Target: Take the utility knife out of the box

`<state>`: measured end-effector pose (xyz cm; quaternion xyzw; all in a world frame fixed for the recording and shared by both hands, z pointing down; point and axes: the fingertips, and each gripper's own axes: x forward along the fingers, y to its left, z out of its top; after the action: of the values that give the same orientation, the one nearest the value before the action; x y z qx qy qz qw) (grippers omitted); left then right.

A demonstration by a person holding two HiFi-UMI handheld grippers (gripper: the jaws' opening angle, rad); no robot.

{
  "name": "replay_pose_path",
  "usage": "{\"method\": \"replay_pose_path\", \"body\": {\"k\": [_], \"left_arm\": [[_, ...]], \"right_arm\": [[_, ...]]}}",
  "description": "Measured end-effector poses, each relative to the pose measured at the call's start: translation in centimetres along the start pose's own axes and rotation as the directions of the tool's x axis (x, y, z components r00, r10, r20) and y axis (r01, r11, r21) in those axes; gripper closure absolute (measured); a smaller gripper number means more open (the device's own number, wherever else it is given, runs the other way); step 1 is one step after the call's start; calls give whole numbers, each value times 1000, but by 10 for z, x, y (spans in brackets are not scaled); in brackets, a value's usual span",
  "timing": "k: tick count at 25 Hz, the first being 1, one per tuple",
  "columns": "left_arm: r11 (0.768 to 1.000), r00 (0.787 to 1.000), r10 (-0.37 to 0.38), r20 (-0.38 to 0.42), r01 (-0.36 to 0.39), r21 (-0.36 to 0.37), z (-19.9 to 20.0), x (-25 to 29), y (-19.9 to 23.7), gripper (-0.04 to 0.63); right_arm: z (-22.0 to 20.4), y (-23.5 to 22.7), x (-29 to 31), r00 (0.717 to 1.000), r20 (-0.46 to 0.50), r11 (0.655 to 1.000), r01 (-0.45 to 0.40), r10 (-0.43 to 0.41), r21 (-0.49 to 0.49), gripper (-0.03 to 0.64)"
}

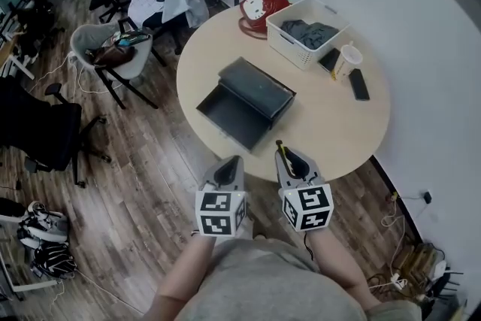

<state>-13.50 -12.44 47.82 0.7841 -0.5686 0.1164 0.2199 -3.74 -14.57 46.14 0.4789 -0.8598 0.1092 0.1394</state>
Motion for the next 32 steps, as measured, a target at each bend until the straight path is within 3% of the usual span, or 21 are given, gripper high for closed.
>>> {"method": "replay_pose_path", "body": {"k": [16, 32], "left_arm": [[1000, 997, 13, 75, -14, 0, -31, -68, -58, 595], [1000, 997, 20, 80, -19, -7, -35, -79, -60, 595]], "right_arm": [[-19, 14, -102, 996, 92, 1000, -3, 4, -2, 569], [-19, 17, -111, 995, 102, 1000, -1, 0, 10, 570]]}}
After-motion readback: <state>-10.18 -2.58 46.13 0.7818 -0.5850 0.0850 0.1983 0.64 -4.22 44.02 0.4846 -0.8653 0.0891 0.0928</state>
